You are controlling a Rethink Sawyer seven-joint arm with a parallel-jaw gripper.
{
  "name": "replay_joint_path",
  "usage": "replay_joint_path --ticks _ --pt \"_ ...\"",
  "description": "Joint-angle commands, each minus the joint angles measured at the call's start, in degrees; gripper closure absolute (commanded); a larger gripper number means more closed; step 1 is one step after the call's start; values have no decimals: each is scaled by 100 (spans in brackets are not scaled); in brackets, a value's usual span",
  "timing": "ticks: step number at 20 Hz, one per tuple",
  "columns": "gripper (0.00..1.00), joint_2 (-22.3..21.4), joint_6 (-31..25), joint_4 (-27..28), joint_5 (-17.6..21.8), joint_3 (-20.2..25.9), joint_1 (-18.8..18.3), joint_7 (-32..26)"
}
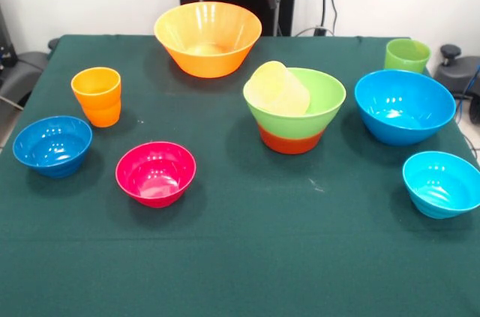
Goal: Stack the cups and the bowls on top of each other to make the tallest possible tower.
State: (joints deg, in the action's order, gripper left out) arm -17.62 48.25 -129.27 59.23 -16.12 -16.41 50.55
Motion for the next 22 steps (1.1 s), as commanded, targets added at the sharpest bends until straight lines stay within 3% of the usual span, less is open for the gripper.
replay_joint_path --ticks 1,3,5,10,15,18,22 --pt "0 -318 -672 -187 561 -85 556 536" --pt "0 -772 -1018 -265 782 15 624 892" --pt "0 -887 -1032 -263 714 -81 712 898" --pt "0 -691 -328 -229 -171 -736 1107 251" --pt "0 397 920 -253 -1412 -1348 1745 -250" --pt "0 1246 2003 -285 -2226 -1620 2108 -438" --pt "0 1972 2867 -319 -3050 -1828 2610 -270"
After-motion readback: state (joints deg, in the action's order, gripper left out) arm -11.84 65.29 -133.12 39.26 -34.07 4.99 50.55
